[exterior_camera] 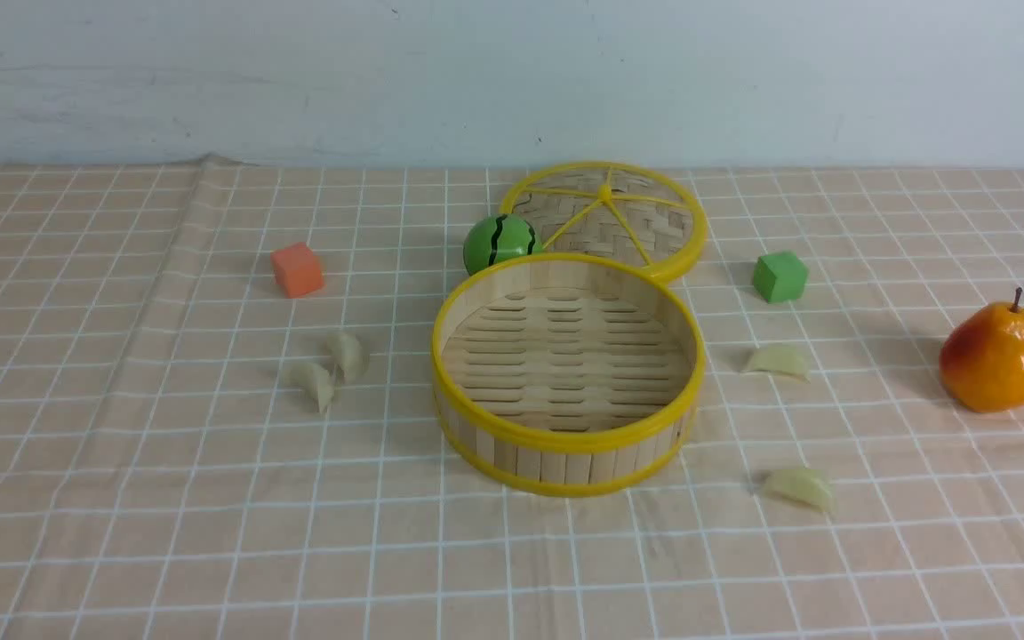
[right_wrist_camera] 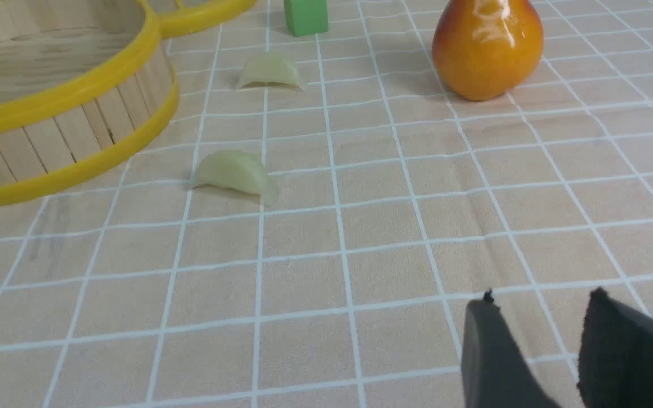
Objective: Put the dumplings into the steamer on the table with the brown tablecloth.
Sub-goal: 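Reach for and grasp a dumpling on the table with the left gripper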
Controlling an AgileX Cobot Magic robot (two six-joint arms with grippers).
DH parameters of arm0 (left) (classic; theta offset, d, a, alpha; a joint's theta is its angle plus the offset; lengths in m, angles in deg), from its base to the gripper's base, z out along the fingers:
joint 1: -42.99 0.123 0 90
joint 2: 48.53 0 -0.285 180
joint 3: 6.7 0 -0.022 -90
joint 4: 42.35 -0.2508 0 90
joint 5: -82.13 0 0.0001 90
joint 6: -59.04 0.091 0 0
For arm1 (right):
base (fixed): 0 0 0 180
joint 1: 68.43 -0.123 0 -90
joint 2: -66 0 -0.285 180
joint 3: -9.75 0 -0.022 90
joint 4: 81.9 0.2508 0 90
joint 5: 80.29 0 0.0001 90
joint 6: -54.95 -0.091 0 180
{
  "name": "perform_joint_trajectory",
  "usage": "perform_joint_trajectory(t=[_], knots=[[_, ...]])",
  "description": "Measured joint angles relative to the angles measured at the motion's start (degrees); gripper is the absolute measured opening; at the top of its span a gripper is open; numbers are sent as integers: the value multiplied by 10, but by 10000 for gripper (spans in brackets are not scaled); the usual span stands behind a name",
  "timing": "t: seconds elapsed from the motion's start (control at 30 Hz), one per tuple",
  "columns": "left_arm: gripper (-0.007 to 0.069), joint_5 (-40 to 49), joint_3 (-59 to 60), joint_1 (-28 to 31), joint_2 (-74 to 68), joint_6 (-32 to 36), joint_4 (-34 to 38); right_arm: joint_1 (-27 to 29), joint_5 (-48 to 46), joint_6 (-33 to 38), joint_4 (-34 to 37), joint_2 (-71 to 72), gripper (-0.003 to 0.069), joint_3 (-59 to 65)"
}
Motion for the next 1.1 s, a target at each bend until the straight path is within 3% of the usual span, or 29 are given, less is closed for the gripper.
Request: perform_joint_trajectory(t=[1.1], knots=[[238, -18, 0, 0, 0, 0, -7, 0, 0, 0, 0, 0, 239, 0]])
